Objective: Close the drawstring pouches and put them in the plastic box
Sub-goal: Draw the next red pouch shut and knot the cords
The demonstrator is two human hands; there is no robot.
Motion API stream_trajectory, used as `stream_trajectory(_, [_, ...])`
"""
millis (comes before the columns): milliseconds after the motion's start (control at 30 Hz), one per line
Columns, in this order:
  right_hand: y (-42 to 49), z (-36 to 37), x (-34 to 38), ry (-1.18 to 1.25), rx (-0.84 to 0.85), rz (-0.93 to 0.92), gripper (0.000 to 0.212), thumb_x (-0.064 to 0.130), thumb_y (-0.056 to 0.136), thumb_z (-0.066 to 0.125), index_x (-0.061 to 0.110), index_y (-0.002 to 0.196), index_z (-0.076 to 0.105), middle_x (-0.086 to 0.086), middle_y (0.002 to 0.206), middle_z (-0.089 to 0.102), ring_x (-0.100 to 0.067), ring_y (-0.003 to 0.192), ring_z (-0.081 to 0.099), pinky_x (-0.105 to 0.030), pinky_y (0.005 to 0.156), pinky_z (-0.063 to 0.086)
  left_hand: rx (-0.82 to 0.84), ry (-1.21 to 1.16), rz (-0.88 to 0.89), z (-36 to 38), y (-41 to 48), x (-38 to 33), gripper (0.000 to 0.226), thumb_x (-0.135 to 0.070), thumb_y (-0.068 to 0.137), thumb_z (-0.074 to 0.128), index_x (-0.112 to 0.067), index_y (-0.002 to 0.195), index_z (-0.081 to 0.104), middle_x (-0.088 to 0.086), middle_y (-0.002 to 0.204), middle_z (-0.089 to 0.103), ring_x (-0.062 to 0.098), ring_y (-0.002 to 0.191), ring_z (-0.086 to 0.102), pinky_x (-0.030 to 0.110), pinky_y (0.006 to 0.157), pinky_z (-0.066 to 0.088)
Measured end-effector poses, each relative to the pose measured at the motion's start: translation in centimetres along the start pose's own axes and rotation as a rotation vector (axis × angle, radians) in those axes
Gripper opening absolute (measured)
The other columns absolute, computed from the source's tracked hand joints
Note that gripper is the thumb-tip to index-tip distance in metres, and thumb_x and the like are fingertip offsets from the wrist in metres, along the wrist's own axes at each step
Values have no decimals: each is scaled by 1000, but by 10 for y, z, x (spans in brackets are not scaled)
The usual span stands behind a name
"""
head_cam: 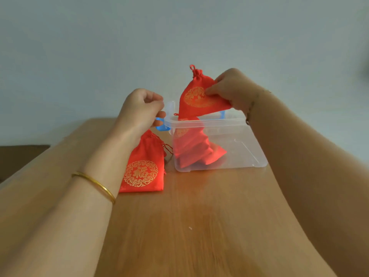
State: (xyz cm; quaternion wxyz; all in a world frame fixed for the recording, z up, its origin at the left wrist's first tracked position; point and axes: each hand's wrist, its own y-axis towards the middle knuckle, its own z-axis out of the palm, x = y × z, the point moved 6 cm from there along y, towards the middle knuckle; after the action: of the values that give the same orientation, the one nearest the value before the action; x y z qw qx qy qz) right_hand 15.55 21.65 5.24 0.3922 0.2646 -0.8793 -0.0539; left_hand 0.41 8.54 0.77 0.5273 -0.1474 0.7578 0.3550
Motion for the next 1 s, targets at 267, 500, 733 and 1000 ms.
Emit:
stream_trajectory(267, [20, 62, 7, -407, 277, 22, 46, 34, 97, 39, 9, 59, 37, -7, 65, 40, -25, 72, 43, -18, 48, 24, 17, 187, 22, 4, 14, 9, 13, -8, 88, 50, -15, 94, 58, 0, 90, 59, 19, 91, 61, 38, 76, 53])
stream_trajectory(500, [20, 54, 20, -320, 341, -132, 26, 10, 86, 56, -6, 105, 64, -16, 88, 68, -30, 82, 67, -26, 55, 47, -74, 206, 2, -11, 22, 27, 18, -5, 85, 49, -17, 95, 59, -1, 95, 57, 17, 92, 57, 35, 80, 50])
stream_trajectory(733, [8, 89, 26, -481, 617, -75, 29, 12, 88, 56, 0, 114, 62, -15, 108, 69, -27, 95, 67, -44, 91, 52, -144, 291, -45, -30, 22, 59, 21, -2, 86, 49, -17, 95, 59, 1, 98, 57, 19, 89, 56, 34, 81, 48])
stream_trajectory(1000, [-4, 57, 39, -177, 395, -113, 26, -5, 87, 42, -13, 105, 59, -32, 107, 63, -31, 85, 65, -49, 87, 52, 21, 975, 60, -23, 15, 90, 30, -24, 85, 63, -20, 114, 64, 11, 127, 49, 31, 124, 37, 37, 99, 29])
